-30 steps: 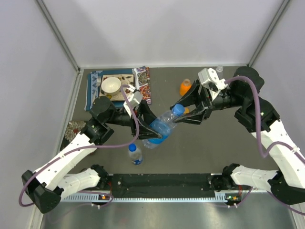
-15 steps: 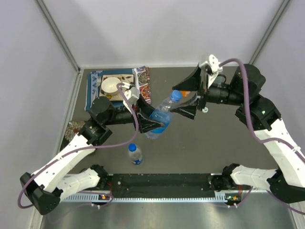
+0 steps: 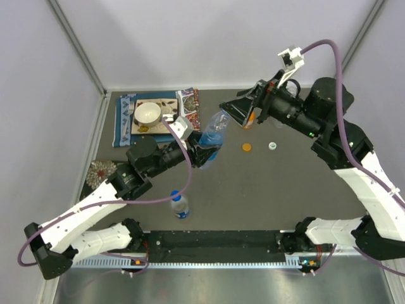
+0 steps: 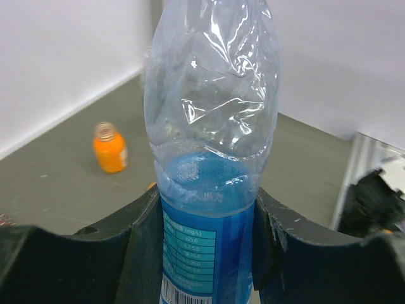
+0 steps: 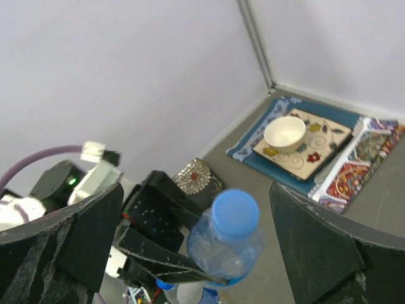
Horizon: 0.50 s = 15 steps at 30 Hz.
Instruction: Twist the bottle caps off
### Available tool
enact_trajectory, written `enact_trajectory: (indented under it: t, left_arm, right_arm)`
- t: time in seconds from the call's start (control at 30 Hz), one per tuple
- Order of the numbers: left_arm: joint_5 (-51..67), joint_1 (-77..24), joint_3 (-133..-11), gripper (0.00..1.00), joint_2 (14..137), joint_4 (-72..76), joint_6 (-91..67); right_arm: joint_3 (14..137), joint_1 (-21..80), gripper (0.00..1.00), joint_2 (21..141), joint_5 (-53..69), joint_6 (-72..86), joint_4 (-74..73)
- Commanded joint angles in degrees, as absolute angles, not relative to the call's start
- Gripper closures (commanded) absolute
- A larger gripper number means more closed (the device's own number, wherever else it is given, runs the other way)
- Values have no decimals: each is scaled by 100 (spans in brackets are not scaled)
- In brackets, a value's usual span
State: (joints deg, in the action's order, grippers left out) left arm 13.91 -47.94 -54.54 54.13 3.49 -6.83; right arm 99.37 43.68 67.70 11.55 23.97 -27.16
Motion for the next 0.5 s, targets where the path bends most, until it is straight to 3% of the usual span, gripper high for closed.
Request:
enact_trajectory:
  t: [0.0, 0.2, 0.47]
  left_arm:
    - [-788, -5167, -5476, 70, 5343, 562, -132]
    - [-1642, -5440, -5423, 71, 5484, 562, 149]
    - [-1767, -5546, -5370, 71, 5537, 580, 237]
  right_arm:
    - [10003, 4500, 1, 6978, -191, 2988, -2997]
    - [9914, 4491, 2, 7172, -518, 3120, -3006]
    - [10168, 4500, 6, 7602, -475, 3190, -2988]
